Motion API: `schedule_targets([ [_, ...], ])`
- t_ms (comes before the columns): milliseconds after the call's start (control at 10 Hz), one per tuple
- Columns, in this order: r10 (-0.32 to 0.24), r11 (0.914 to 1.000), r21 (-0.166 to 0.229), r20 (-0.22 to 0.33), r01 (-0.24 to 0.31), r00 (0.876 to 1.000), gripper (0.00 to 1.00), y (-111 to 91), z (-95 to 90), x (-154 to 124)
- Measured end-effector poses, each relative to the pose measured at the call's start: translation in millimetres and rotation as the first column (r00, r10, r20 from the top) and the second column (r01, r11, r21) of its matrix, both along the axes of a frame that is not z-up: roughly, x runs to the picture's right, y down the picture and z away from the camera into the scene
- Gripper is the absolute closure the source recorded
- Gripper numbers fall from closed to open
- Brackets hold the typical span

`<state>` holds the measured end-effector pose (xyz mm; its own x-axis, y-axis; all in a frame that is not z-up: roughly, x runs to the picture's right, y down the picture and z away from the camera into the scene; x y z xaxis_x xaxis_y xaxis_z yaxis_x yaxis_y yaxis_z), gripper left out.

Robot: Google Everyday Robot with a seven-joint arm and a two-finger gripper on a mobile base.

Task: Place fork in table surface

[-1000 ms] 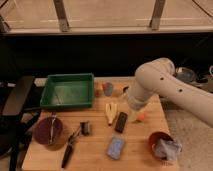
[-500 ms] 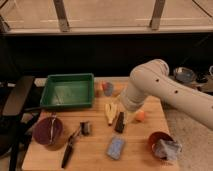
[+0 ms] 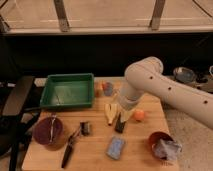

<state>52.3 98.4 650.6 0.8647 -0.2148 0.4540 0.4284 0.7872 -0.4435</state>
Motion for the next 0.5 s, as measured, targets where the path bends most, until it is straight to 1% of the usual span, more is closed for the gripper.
schedule_targets([
  [100,-0.022,0.9997,-0.003,0.027,0.022,0.999,0.35,-2,3.7,-17],
  [300,-0.078,0.9968,-0.009,0.096,0.079,0.992,0.35,-6,13.7,-67],
  [400,-0.104,0.9943,-0.011,0.125,0.106,0.987,0.35,-6,18.9,-89],
  [500,-0.141,0.9895,-0.005,0.163,0.144,0.976,0.35,-6,26.3,-121],
])
